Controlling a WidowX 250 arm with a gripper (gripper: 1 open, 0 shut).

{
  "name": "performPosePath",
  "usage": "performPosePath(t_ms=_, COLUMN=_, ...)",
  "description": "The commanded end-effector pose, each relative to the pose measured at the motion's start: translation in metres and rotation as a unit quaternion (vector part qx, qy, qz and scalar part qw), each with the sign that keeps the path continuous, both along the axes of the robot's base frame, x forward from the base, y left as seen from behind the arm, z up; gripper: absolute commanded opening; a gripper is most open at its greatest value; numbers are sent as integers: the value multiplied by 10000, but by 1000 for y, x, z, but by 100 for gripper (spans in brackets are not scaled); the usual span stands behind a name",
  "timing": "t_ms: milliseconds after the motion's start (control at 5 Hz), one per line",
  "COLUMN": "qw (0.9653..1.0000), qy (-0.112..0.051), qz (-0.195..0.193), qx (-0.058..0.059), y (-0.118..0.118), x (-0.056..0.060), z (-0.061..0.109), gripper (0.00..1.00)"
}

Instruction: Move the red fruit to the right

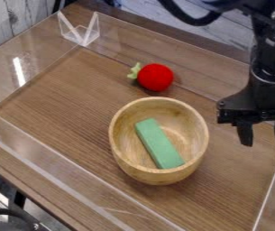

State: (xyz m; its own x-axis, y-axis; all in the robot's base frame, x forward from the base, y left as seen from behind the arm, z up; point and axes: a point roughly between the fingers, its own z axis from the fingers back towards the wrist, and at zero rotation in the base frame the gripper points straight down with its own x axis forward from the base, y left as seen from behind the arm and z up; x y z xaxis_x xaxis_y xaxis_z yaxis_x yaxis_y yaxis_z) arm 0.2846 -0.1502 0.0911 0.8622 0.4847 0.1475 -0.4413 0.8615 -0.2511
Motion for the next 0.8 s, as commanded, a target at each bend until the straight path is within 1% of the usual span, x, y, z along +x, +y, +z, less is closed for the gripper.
performPosePath(t_ms=0, qw=9997, qy=-224, qz=-78, qx=-11, y=-2, x=4, z=18, gripper=100)
performPosePath(t_ms=200, qw=9998, qy=-150, qz=-66, qx=108, y=10, x=8, z=25, gripper=100)
performPosePath(t_ms=400, qw=9997, qy=-114, qz=17, qx=229, y=27, x=12, z=33, gripper=100)
performPosePath(t_ms=600, qw=9993, qy=-122, qz=99, qx=345, y=45, x=18, z=31, gripper=100)
